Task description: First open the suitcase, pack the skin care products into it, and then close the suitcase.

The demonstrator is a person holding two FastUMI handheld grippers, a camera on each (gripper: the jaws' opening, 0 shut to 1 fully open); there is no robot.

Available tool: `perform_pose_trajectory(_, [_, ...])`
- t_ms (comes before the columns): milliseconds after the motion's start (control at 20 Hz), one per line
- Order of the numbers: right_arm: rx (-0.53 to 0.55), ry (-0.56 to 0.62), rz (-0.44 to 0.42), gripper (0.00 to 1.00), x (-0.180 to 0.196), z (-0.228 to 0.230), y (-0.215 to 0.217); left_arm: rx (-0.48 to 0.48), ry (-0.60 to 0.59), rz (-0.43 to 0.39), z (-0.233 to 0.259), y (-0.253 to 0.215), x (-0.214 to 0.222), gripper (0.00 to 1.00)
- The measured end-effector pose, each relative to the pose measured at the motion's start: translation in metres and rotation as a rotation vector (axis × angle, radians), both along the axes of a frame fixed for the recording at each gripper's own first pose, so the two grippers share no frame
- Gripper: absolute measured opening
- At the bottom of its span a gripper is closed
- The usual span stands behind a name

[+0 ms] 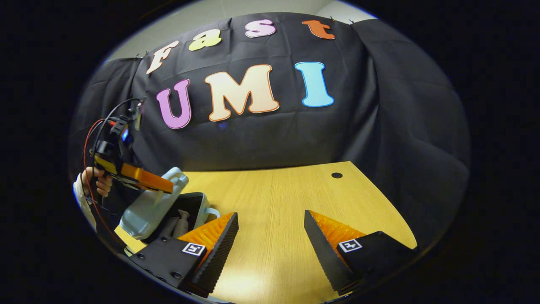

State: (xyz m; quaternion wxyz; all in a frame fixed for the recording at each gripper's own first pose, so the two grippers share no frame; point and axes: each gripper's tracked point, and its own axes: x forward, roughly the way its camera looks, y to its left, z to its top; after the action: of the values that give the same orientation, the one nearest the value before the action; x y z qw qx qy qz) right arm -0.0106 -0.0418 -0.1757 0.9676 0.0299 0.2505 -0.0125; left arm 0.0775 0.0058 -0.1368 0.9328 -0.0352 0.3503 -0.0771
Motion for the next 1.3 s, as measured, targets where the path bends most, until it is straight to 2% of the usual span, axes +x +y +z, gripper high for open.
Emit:
perform_pose_trajectory(100, [0.011, -0.004, 0.014, 0.98, 0.002, 0.000, 0.004, 0.077, 0.038, 0.035, -0.025, 0.003, 0.009, 0.02])
perform_pose_trajectory(250, [0.027, -0.016, 0.021, 0.98, 0.006, 0.001, 0.003, 0.143, 0.098, 0.089, -0.059, 0.006, 0.016, 0.02])
perform_pose_trajectory(300, [0.029, -0.018, 0.020, 0.94, 0.007, 0.001, 0.001, 0.162, 0.111, 0.103, -0.066, 0.008, 0.018, 0.02])
perform_pose_trajectory(350, [0.031, -0.016, 0.020, 0.98, 0.007, 0.000, -0.001, 0.177, 0.122, 0.118, -0.071, 0.008, 0.018, 0.02])
perform_pose_trajectory(650, [0.035, -0.031, 0.000, 0.98, 0.013, 0.004, -0.019, 0.283, 0.160, 0.146, -0.089, 0.015, 0.022, 0.03])
perform_pose_trajectory(750, [0.035, -0.032, -0.007, 0.98, 0.012, 0.005, -0.023, 0.302, 0.164, 0.155, -0.093, 0.013, 0.023, 0.10])
perform_pose_trajectory(850, [0.038, -0.035, -0.013, 0.98, 0.013, 0.005, -0.026, 0.260, 0.147, 0.155, -0.083, 0.006, 0.022, 0.19])
perform_pose_trajectory(1000, [0.047, -0.044, -0.018, 0.98, 0.014, 0.010, -0.028, 0.265, 0.079, 0.186, -0.058, 0.011, 0.014, 0.80])
perform_pose_trajectory(1050, [0.048, -0.052, -0.018, 0.98, 0.015, 0.013, -0.027, 0.284, 0.050, 0.200, -0.049, 0.013, 0.012, 0.96])
perform_pose_trajectory(1150, [0.047, -0.075, -0.017, 0.98, 0.018, 0.021, -0.027, 0.302, -0.017, 0.227, -0.033, 0.011, 0.012, 0.92])
perform_pose_trajectory(1300, [0.060, -0.108, -0.018, 0.98, 0.021, 0.034, -0.026, 0.268, -0.212, 0.268, 0.018, 0.004, 0.003, 0.92])
